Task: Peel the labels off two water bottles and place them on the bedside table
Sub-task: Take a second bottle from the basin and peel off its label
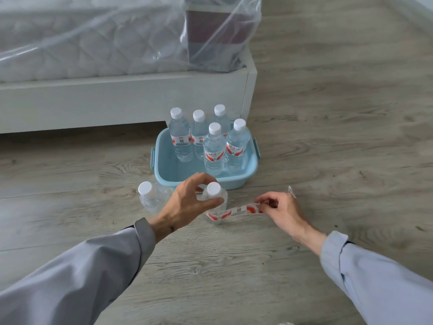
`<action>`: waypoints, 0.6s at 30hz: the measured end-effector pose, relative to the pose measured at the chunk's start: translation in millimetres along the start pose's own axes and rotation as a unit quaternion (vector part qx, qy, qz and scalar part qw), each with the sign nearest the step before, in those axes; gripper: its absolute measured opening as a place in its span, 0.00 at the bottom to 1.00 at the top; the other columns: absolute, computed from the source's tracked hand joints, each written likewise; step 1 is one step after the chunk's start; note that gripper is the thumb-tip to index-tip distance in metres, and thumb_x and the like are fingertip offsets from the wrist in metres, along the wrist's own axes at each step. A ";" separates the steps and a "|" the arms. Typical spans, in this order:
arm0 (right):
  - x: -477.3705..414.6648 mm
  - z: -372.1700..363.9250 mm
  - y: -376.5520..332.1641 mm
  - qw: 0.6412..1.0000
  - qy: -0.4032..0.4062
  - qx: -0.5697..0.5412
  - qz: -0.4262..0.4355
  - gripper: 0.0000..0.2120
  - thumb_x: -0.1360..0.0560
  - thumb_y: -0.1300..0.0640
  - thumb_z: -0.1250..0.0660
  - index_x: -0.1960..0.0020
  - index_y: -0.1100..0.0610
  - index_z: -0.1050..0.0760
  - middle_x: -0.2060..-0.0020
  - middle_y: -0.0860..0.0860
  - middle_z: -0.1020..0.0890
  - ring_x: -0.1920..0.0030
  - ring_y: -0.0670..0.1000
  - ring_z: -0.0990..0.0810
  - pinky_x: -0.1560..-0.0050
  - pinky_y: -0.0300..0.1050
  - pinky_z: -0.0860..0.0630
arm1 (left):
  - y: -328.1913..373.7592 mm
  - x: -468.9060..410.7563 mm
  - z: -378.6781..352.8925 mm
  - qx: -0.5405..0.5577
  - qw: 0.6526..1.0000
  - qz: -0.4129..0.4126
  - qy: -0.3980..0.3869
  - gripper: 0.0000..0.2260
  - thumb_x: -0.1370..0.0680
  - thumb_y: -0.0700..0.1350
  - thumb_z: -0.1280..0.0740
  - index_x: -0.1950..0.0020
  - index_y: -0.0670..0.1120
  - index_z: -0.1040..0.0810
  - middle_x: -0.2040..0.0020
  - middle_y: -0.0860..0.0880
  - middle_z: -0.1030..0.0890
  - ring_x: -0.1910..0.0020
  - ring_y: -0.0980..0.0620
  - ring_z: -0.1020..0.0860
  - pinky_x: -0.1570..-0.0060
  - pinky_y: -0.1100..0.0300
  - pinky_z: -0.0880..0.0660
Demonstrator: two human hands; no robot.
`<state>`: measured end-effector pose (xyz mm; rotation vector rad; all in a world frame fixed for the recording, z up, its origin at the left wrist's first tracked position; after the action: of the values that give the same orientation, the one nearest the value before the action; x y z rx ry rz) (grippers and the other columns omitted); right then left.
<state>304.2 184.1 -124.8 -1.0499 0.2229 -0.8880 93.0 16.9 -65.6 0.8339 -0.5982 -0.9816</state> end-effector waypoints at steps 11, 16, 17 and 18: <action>-3.7 13.2 27.0 0.998 0.008 -0.017 -0.052 0.06 0.25 0.63 0.23 0.50 0.53 0.12 0.58 0.48 0.11 0.60 0.48 0.16 0.54 0.47 0.18 | -7.1 1.4 2.6 0.027 1.000 0.004 -0.016 0.16 0.25 0.44 0.20 0.40 0.45 0.17 0.41 0.49 0.13 0.40 0.50 0.15 0.32 0.50 0.21; -5.1 12.9 34.3 0.997 0.039 0.020 -0.061 0.08 0.25 0.62 0.22 0.53 0.49 0.13 0.60 0.47 0.11 0.58 0.52 0.13 0.53 0.52 0.16 | -9.1 1.8 1.5 0.014 1.000 -0.013 -0.007 0.14 0.26 0.47 0.19 0.41 0.47 0.13 0.43 0.49 0.18 0.44 0.49 0.16 0.37 0.49 0.19; -5.5 13.0 35.3 0.997 0.044 0.029 -0.062 0.08 0.25 0.61 0.22 0.53 0.49 0.13 0.60 0.47 0.11 0.57 0.53 0.12 0.54 0.52 0.16 | -9.6 1.6 1.1 0.014 1.000 -0.014 -0.008 0.14 0.26 0.47 0.19 0.41 0.47 0.13 0.43 0.49 0.19 0.44 0.49 0.17 0.38 0.49 0.19; -5.9 13.0 35.7 0.996 0.046 0.037 -0.062 0.08 0.25 0.61 0.22 0.54 0.47 0.13 0.61 0.45 0.12 0.57 0.53 0.12 0.55 0.50 0.16 | -10.1 1.6 0.8 0.016 1.000 -0.013 -0.010 0.14 0.26 0.47 0.19 0.41 0.47 0.13 0.43 0.49 0.19 0.43 0.49 0.17 0.38 0.48 0.19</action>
<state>326.4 204.0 -149.0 -0.9635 0.2016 -1.0505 88.4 12.2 -73.5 0.8619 -0.6231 -1.0077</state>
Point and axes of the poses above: each hand's wrist, its own x-axis away from the middle knuckle, its own z-axis out of the back of the hand, y = z × x, the point moved 3 cm from there along -x, towards the middle knuckle
